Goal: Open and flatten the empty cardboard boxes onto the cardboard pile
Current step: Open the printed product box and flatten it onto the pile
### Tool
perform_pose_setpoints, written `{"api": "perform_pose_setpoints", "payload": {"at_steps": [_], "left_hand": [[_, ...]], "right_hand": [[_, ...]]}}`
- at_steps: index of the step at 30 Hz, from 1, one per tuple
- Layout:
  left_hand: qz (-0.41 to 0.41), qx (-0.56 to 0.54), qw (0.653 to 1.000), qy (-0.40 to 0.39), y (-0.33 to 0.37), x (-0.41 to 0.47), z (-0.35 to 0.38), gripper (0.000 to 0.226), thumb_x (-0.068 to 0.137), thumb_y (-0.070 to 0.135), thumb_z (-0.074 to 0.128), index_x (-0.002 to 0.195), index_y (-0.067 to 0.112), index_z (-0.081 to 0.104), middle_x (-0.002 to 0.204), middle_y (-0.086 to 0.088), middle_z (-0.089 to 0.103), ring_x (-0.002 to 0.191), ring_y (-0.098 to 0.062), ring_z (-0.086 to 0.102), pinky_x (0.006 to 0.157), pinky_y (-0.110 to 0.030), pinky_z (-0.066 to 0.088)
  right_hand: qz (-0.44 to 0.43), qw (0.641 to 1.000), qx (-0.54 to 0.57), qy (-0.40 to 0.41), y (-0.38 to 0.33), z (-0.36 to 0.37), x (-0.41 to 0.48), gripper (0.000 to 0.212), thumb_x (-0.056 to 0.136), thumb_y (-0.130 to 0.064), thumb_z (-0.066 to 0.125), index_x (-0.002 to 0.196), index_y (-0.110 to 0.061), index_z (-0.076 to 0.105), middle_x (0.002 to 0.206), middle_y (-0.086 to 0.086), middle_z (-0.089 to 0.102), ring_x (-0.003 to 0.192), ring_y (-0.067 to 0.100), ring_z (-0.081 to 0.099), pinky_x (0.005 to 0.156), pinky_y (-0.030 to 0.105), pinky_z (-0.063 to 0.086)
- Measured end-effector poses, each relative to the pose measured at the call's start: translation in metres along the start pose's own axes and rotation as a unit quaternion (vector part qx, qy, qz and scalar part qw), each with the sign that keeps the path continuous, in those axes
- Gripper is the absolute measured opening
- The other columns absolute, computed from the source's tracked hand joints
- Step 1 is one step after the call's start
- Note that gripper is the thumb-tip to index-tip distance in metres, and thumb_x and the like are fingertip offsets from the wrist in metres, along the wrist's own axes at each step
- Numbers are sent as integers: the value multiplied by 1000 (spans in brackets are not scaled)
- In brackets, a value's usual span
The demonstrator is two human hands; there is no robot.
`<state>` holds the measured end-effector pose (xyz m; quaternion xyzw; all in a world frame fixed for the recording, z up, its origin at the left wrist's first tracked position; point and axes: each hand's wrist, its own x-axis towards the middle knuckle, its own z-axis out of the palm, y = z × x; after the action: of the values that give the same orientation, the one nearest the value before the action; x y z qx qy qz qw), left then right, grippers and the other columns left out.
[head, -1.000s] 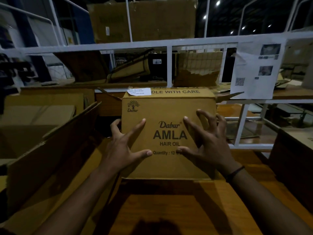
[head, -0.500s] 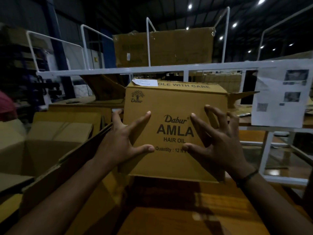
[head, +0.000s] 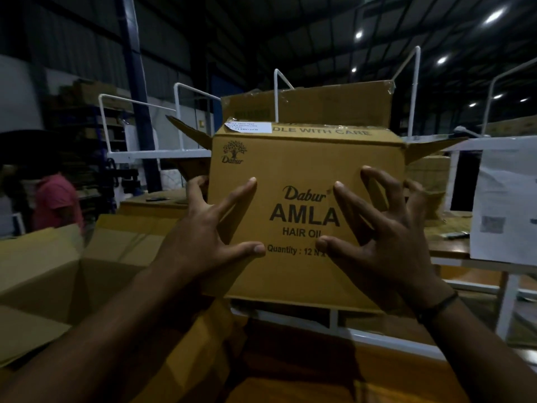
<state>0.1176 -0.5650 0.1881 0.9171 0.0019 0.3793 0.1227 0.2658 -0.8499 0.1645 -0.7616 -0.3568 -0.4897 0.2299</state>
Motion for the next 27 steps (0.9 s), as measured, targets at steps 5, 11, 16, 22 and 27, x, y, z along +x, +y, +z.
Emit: {"api": "perform_pose_setpoints", "payload": {"at_steps": [5, 11, 16, 22, 27], "left_hand": [[8, 27, 999, 42, -3, 10, -32, 106, 55, 81, 71, 147, 71, 19, 160, 2, 1, 145, -40, 30, 108, -56, 46], [-12, 61, 996, 59, -31, 2, -68, 107, 57, 81, 71, 150, 65, 23, 160, -1, 2, 141, -41, 38, 105, -56, 50], [-15, 78, 995, 62, -68, -14, -100, 107, 58, 76, 74, 151, 64, 23, 159, 1, 2, 140, -41, 40, 100, -53, 53], [-4, 66, 995, 69, -133, -35, -150, 107, 57, 76, 74, 151, 63, 25, 160, 1, 2, 143, -40, 34, 106, -51, 47], [-3, 68, 996, 58, -205, -54, -197, 108, 56, 77, 72, 151, 63, 24, 161, 0, 1, 145, -42, 30, 106, -53, 47]], "right_hand": [[-37, 999, 18, 35, -6, 10, 33, 92, 74, -91, 54, 150, -37, 49, 163, 13, 27, 140, 53, 23, 105, 66, 34], [-53, 996, 56, 46, -42, 32, 55, 91, 77, -92, 50, 150, -40, 46, 163, 11, 25, 141, 54, 22, 103, 69, 35], [-58, 995, 66, 45, -91, 49, 67, 92, 76, -91, 50, 150, -37, 50, 164, 10, 25, 139, 55, 24, 102, 66, 38], [-55, 996, 50, 52, -171, 67, 81, 93, 75, -91, 52, 151, -38, 48, 164, 9, 24, 137, 52, 26, 101, 64, 38], [-34, 997, 52, 52, -256, 93, 89, 92, 74, -92, 50, 151, -41, 46, 164, 5, 22, 140, 52, 23, 99, 66, 41]]}}
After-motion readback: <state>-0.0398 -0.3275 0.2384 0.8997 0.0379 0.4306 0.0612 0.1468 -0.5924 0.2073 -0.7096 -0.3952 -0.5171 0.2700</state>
